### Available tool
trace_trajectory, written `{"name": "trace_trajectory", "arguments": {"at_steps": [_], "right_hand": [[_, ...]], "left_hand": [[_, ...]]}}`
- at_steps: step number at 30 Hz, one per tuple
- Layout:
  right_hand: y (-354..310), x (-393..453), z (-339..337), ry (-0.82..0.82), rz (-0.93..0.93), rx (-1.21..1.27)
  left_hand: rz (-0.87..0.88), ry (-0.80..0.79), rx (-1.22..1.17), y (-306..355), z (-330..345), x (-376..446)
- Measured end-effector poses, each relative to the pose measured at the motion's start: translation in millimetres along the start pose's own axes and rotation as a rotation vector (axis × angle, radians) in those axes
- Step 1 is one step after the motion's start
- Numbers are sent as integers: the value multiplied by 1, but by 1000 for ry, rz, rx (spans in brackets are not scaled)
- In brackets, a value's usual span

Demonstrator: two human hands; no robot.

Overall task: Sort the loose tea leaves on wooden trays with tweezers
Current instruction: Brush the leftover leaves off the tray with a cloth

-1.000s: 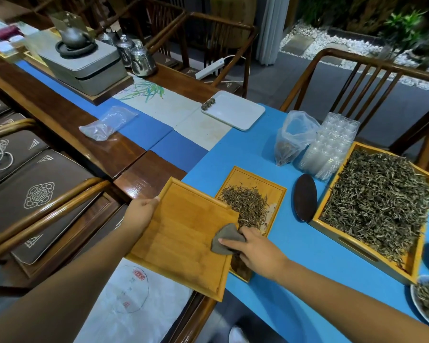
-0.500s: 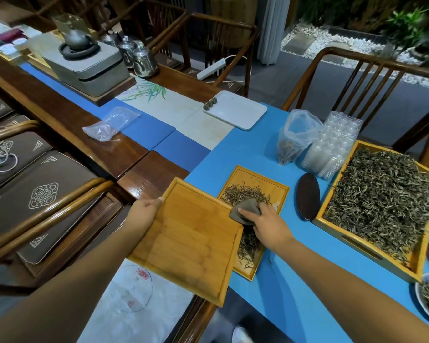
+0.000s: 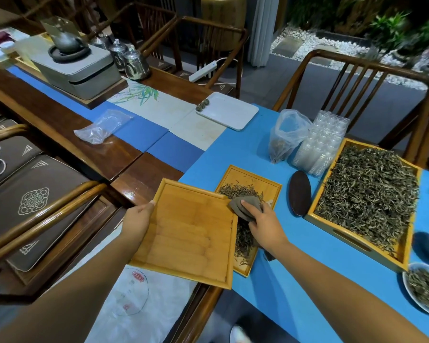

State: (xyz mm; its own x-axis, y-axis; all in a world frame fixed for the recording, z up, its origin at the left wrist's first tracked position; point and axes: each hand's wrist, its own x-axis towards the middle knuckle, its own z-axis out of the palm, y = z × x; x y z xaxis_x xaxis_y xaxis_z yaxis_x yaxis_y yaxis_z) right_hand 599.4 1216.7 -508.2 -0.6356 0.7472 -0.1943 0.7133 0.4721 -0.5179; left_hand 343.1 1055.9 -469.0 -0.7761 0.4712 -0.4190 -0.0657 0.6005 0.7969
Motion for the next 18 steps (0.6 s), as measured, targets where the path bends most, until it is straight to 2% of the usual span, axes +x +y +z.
{"name": "trace_trajectory", "arguments": {"at_steps": [12,18], "right_hand": [[26,-33,-10,135,170,284],[48,-61,-22,227,275,416]], "left_hand": [[59,-47,-68,2,48,-7],[77,-140,-74,14,83,-17]]}}
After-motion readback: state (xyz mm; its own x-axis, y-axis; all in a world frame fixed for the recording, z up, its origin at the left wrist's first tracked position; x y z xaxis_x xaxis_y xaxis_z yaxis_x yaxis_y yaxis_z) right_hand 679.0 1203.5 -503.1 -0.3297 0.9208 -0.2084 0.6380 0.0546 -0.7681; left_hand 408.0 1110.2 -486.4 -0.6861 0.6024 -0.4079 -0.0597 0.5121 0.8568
